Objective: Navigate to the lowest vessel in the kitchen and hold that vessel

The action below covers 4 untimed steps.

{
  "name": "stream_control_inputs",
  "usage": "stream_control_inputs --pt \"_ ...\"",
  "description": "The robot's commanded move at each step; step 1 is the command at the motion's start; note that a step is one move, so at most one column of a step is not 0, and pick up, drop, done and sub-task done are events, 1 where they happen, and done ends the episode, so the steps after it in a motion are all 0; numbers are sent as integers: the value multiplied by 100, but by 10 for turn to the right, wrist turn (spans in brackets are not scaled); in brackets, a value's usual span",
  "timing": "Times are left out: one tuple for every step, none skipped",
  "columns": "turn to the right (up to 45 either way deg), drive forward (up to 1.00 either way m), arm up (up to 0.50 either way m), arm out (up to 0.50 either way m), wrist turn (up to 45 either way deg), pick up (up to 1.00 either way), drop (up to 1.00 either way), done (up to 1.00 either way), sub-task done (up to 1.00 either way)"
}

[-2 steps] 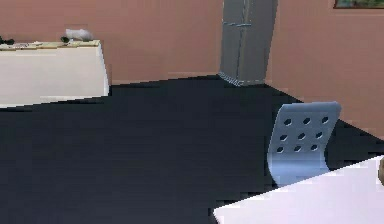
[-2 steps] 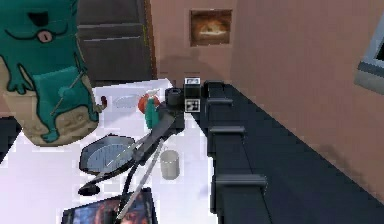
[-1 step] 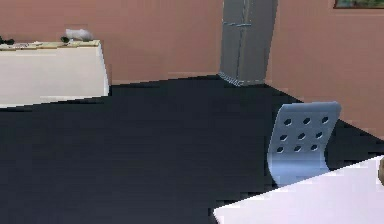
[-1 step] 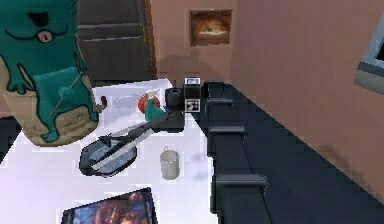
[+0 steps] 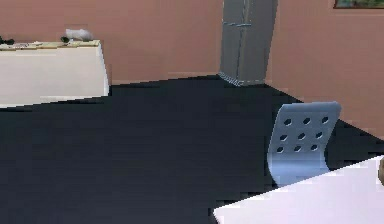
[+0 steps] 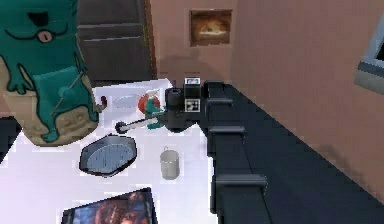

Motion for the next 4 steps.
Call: stream_control_inputs --pt "0 0 0 0 180 0 0 0 0" --pt "0 0 -30 0 0 0 0 0 0" --pt "0 0 0 0 0 100 0 0 0" --pt "0 0 10 0 0 0 0 0 0"
